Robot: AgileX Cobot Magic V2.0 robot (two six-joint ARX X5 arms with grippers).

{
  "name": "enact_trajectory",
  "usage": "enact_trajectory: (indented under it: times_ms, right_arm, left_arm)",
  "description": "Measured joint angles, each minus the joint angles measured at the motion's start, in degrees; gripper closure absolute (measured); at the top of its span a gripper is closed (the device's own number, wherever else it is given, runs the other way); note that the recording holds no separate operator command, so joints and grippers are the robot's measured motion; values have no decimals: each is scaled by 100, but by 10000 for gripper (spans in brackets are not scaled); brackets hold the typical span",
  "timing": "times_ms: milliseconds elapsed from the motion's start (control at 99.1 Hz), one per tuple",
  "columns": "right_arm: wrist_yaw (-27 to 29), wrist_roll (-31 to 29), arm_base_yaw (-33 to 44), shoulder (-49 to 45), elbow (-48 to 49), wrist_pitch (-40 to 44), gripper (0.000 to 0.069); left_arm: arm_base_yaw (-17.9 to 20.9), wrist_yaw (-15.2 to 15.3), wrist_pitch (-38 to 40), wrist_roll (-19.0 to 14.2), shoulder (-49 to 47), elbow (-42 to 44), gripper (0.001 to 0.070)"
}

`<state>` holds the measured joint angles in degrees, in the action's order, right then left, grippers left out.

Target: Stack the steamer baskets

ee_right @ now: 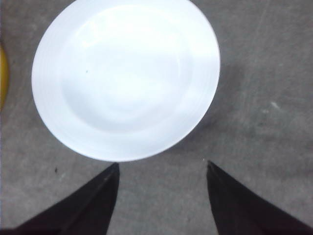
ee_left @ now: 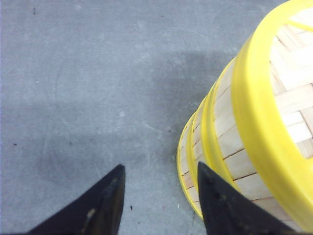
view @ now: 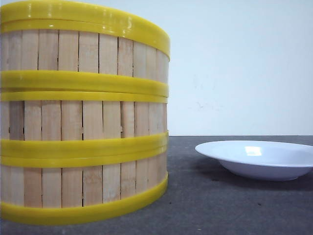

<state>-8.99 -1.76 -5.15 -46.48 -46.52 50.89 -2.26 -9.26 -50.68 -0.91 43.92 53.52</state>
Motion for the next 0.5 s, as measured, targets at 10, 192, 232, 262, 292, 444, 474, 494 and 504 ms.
enact_trajectory:
  times_ms: [10, 192, 232, 262, 292, 444, 474, 494, 504]
  right_arm:
    - [-2, -2, 0, 0, 2, 0, 348]
    - [-2, -20, 0, 0, 0, -140, 348]
    - [-2, -20, 0, 0, 0, -188, 356]
    - [-2, -26, 2, 0, 2, -210, 386]
    - [-2, -28, 2, 0, 0, -210, 451]
    - [0, -24, 0, 0, 0, -205, 655]
    - [0, -24, 2, 0, 0, -203, 663]
    - [2, -26, 2, 0, 0, -197, 666]
    - [2, -26, 2, 0, 0, -190, 668]
  left_arm:
    - [0, 0, 0, 0, 0, 0, 434]
    - [0, -2, -2, -24, 0, 0, 442]
    - [0, -2, -2, -37, 0, 0, 473]
    - [0, 0, -2, -44, 0, 0, 516]
    - [0, 0, -2, -50, 0, 0, 574]
    - [0, 0, 0, -85, 0, 0, 688]
    - [0, 0, 0, -85, 0, 0, 692]
    - [0, 0, 0, -87, 0, 0, 693]
    - [0, 0, 0, -87, 0, 0, 693]
